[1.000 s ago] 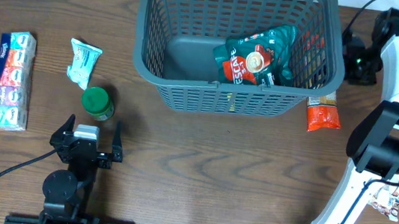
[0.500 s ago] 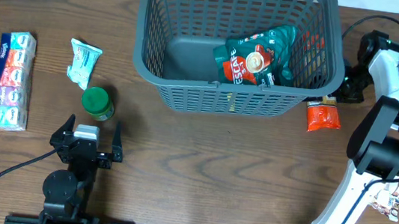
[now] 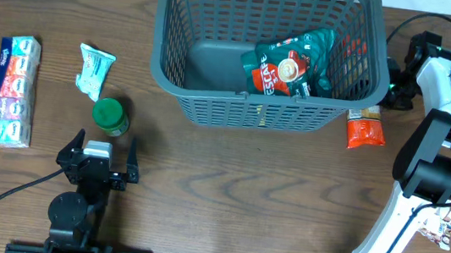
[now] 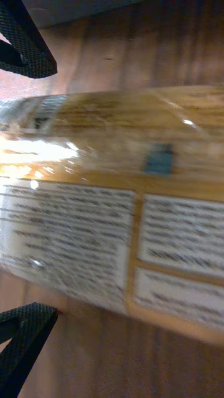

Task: Pack container
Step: 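Move the right gripper to the spaghetti package and grasp it, then lift the spaghetti package with the right gripper toward the basket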

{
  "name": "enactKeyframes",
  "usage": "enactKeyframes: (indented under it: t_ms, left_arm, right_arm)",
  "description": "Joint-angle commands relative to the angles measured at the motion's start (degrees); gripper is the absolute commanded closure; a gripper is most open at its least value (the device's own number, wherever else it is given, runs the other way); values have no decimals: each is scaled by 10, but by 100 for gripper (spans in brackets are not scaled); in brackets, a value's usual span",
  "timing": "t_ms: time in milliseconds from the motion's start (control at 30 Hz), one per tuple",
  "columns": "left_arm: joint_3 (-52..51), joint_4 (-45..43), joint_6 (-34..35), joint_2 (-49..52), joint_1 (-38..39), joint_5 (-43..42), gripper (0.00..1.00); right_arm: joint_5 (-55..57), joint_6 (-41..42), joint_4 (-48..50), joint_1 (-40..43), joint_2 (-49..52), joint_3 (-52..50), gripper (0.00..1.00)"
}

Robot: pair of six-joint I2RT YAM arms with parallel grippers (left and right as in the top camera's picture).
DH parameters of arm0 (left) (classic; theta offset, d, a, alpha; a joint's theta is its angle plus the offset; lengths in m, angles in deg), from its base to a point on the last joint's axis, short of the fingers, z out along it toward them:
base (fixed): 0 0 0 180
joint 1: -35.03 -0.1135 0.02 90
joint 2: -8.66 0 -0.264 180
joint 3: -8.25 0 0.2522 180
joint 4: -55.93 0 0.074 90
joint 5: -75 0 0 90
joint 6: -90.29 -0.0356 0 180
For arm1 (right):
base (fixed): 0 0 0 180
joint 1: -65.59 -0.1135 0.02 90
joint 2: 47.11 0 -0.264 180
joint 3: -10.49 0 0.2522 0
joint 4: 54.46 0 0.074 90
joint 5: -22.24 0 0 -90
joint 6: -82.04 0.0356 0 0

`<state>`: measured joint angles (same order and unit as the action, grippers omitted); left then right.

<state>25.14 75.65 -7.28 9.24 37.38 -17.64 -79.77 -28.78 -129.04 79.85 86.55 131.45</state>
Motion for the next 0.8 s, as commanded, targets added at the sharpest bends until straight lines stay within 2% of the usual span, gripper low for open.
enactKeyframes:
  t_ms: [0,333,500,767]
  left_arm:
    - [-16,6,-3,-3,0,1,1]
    - [-16,6,-3,-3,0,1,1]
    - [-16,6,-3,-3,0,1,1]
    - [-16,6,-3,-3,0,1,1]
  right_arm:
    - [-9,22,13,-12,17,-16,1]
    - [72,27,33,-56,17,-15,1]
    - [139,68,46,-73,17,-15,1]
    - [159,103,51,-66,17,-15,1]
